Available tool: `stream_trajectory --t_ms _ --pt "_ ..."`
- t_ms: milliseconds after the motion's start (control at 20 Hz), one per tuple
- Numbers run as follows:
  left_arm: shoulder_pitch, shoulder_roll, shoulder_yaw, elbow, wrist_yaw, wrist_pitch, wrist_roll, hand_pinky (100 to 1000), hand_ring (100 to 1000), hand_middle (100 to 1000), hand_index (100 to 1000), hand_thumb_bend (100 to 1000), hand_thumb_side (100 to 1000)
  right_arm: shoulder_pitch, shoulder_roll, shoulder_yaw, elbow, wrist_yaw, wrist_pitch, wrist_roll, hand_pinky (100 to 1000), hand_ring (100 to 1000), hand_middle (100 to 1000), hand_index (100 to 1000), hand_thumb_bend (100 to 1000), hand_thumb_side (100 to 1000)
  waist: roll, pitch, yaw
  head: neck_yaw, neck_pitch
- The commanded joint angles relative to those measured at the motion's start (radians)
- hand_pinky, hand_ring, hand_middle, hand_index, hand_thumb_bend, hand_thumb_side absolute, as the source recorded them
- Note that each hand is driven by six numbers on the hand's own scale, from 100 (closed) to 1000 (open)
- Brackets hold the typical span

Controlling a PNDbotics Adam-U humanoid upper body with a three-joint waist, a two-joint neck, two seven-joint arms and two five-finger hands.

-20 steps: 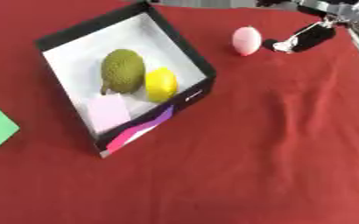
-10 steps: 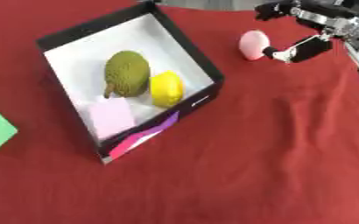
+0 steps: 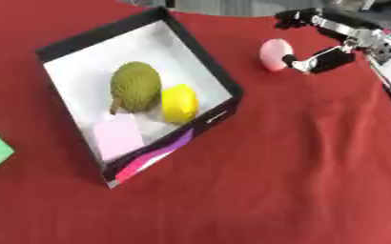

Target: Pick up objects on the table and place them in the box.

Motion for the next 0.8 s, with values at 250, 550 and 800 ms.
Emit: stream_trajectory --t_ms 250,550,800 --pt "0.01 0.038 0.021 -0.016 0.003 0.001 0.004 721 883 699 744 100 600 0.01 -0.057 -0.026 0.007 -0.001 0.002 -0.039 949 924 868 1000 240 118 0.007 -0.01 0.002 -0.017 -0.01" --pt "0.024 0.036 0.025 -0.016 0.006 0.003 0.004 720 884 699 744 100 600 0.014 -0.057 -0.025 0.013 0.005 0.0 -0.033 950 924 866 1000 214 113 0.01 -0.003 -0.002 -0.021 0.005" --pt "0.022 0.038 0.024 -0.016 0.007 0.004 0.0 721 884 699 744 100 600 0.009 -0.056 -0.017 -0.004 -0.003 0.002 0.009 945 916 860 1000 199 124 0.009 0.001 -0.003 -0.021 0.01"
